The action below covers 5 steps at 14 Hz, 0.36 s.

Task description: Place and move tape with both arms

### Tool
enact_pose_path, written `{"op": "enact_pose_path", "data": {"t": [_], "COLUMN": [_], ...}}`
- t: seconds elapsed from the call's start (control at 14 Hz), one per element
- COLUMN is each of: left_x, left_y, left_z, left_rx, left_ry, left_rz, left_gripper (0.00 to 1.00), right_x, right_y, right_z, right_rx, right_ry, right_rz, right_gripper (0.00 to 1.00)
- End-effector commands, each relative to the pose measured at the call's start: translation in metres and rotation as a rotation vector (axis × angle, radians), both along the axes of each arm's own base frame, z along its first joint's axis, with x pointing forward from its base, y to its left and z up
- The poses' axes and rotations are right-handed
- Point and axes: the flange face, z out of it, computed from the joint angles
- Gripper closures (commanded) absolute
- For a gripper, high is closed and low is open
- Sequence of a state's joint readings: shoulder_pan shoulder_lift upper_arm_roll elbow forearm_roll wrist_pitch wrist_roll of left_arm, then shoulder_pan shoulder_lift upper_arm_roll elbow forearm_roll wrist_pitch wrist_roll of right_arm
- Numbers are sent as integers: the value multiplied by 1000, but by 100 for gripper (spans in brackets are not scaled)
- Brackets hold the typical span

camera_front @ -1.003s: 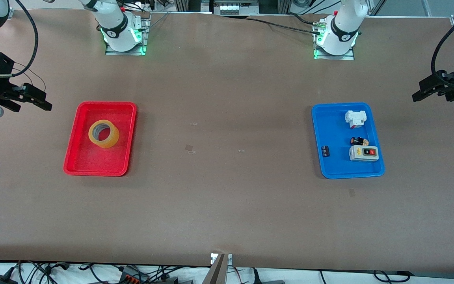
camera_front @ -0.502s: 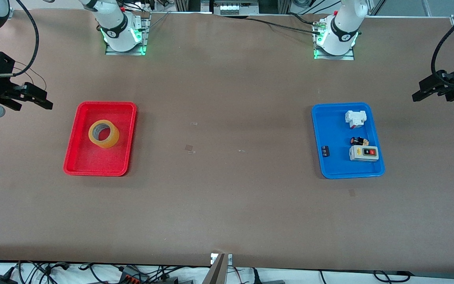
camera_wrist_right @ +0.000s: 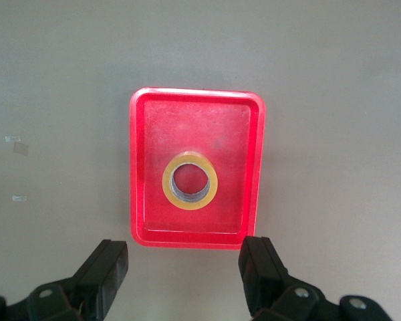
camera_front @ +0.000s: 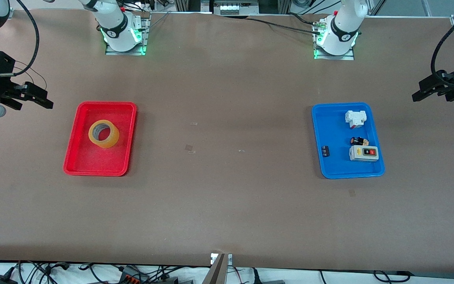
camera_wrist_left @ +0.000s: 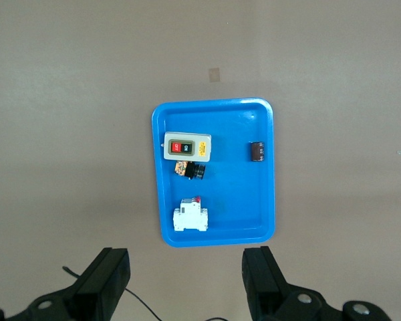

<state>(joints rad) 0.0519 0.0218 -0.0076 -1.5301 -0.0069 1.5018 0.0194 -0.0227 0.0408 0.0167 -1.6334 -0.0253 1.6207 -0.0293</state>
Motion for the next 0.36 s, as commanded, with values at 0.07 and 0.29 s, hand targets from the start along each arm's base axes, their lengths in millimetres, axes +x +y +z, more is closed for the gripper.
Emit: {"op": "enact_pose_path", "data": {"t": [0.07, 0.29], "left_x": [0, 0], "left_y": [-2, -2], "left_z": [5, 4], "left_rx": [-1, -1], "left_ry": [-1, 1], "left_rz": [6, 6], "left_gripper": [0, 0], "right_x": [0, 1], "right_y": [5, 4], "right_z": [6, 6], "right_rx": [13, 10], "right_ry": [3, 6], "right_rz": [-5, -8], "right_gripper": [0, 0]}}
